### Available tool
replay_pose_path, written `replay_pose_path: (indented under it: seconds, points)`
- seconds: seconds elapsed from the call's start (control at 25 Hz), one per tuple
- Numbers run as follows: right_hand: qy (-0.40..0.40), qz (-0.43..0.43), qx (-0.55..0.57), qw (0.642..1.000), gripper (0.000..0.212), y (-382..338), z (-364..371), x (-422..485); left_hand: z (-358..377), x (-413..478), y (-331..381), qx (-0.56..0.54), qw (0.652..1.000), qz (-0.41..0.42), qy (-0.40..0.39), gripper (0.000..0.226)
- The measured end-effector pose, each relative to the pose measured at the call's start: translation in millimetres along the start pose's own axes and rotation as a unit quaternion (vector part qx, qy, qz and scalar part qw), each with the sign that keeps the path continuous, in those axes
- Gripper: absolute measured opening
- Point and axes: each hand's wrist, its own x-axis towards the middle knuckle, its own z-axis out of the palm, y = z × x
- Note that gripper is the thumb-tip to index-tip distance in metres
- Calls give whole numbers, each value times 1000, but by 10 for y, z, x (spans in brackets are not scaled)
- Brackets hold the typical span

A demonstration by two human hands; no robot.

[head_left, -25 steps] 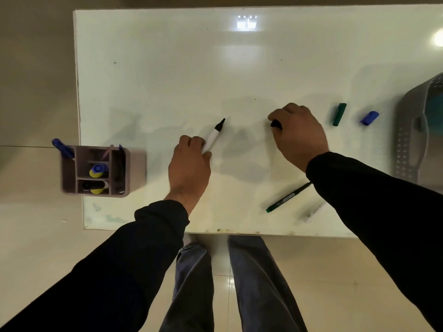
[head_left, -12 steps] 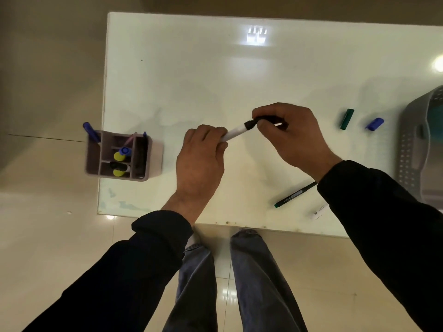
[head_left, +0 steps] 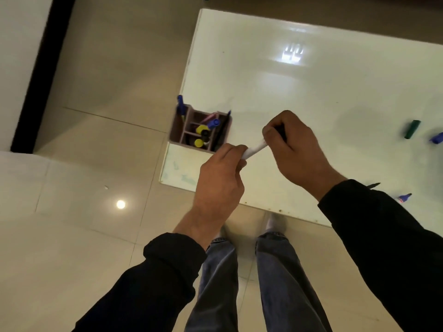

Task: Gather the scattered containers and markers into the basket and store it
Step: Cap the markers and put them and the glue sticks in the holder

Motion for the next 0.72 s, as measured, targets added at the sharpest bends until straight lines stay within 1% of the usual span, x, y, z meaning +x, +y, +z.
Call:
replay_pose_path:
  seconds: [0.16, 0.36, 0.4, 0.44, 0.52, 0.56, 0.6, 0.72]
  points:
    - [-6, -29, -37, 999, 15, -353, 427, 38, -287, -149, -239, -13, 998, -48, 33, 21]
    - [-94, -54, -107, 988, 7, -772, 670, 121, -692, -74, -641, -41, 996, -53, 65, 24]
    - [-89, -74, -130, 985, 9, -848, 708, 147, -754, -29, -746, -42, 994, -65, 73, 29]
    - [-69, -97, -155, 981, 12, -909, 754, 182, -800, 11, -849, -34, 992, -92, 73, 39]
    - [-24, -136, -227, 964, 17, -981, 887, 271, -856, 23, -1048, -3, 984, -167, 56, 59]
    - [-17, -145, -272, 951, 20, -997, 971, 327, -867, -2, -1130, 11, 981, -190, 49, 62]
    - [-25, -148, -316, 937, 21, -987, 1070, 389, -863, -46, -1193, 22, 980, -195, 43, 62]
    - [-64, -153, -408, 898, 20, -900, 1362, 551, -786, -183, -1304, 34, 985, -164, 31, 57]
